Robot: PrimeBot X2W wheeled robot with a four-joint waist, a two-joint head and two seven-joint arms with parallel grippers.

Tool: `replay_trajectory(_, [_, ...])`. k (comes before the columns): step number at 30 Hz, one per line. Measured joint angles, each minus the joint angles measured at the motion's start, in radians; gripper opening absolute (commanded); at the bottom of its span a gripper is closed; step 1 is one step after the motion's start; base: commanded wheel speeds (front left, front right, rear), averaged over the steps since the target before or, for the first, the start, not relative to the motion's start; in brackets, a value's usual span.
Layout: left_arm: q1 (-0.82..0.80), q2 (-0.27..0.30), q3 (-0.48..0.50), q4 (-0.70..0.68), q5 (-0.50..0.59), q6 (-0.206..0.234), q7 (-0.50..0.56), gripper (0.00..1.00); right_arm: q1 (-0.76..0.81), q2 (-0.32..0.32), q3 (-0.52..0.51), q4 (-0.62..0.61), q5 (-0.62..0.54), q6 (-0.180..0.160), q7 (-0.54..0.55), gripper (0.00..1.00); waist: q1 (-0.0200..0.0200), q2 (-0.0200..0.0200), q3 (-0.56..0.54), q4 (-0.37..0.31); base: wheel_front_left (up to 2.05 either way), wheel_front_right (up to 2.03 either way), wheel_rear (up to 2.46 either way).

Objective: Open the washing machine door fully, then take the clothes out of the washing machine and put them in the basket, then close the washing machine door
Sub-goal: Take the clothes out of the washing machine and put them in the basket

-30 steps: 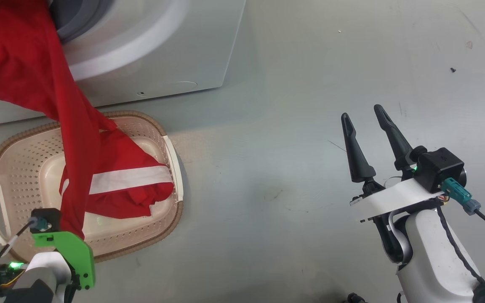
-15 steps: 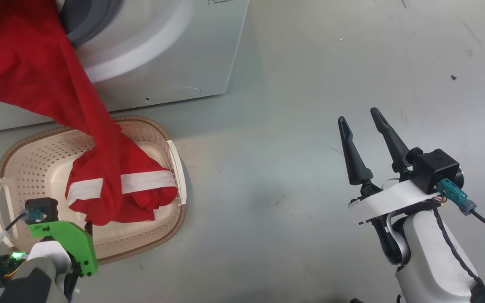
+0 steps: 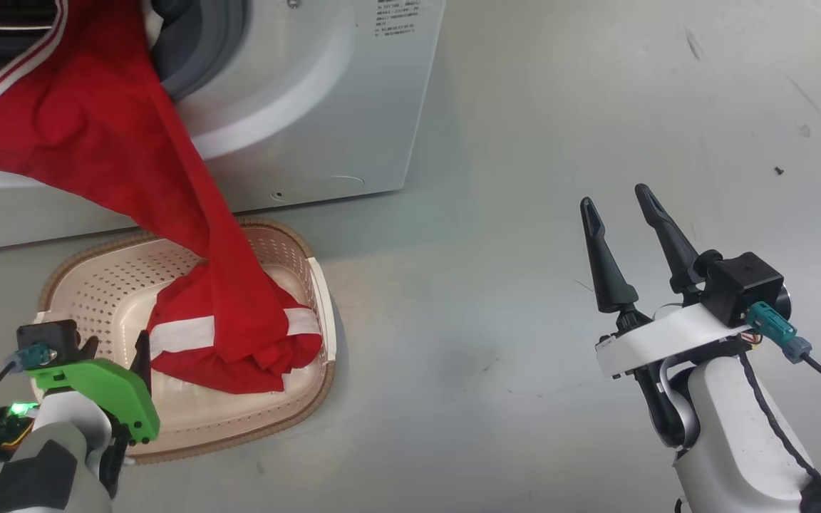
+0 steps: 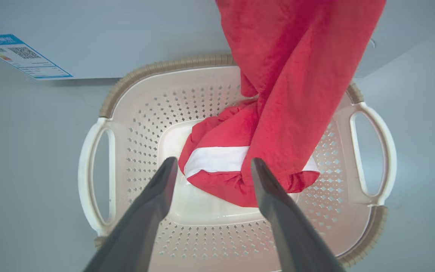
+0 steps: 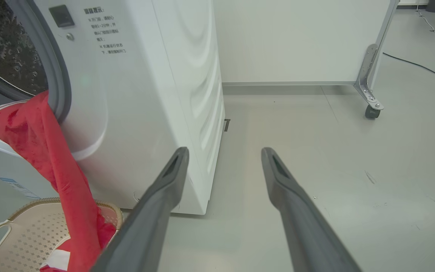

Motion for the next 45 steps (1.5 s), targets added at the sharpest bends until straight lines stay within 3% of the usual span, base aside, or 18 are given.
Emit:
replay_trajectory(8, [-0.002,-0.021,-0.003,-0.047,-0.01,-0.004,-0.125,1.0,0.004,0.0,-0.011,0.022,-0.001,0.001,0.0,1.0,0.0,0.0,-0.067,0.042,0.0,0.0,0.0])
replay_trajectory(18, [0.003,-0.075,-0.032,-0.131,-0.01,-0.007,-0.125,1.0,0.051,-0.001,-0.014,0.042,-0.002,0.001,0.0,1.0,0.0,0.0,-0.17,0.104,0.0,0.0,0.0])
replay_trajectory(31, [0.106,-0.082,-0.014,-0.35,-0.009,-0.008,-0.125,1.0,0.104,-0.001,0.003,0.053,-0.001,0.009,0.0,1.0,0.0,0.0,-0.286,0.155,0.0,0.0,0.0])
replay_trajectory(45, [0.265,-0.081,0.025,-0.548,0.002,-0.008,-0.125,1.0,0.136,-0.001,0.006,0.052,0.012,0.009,0.0,1.0,0.0,0.0,-0.357,0.163,0.0,0.0,0.0])
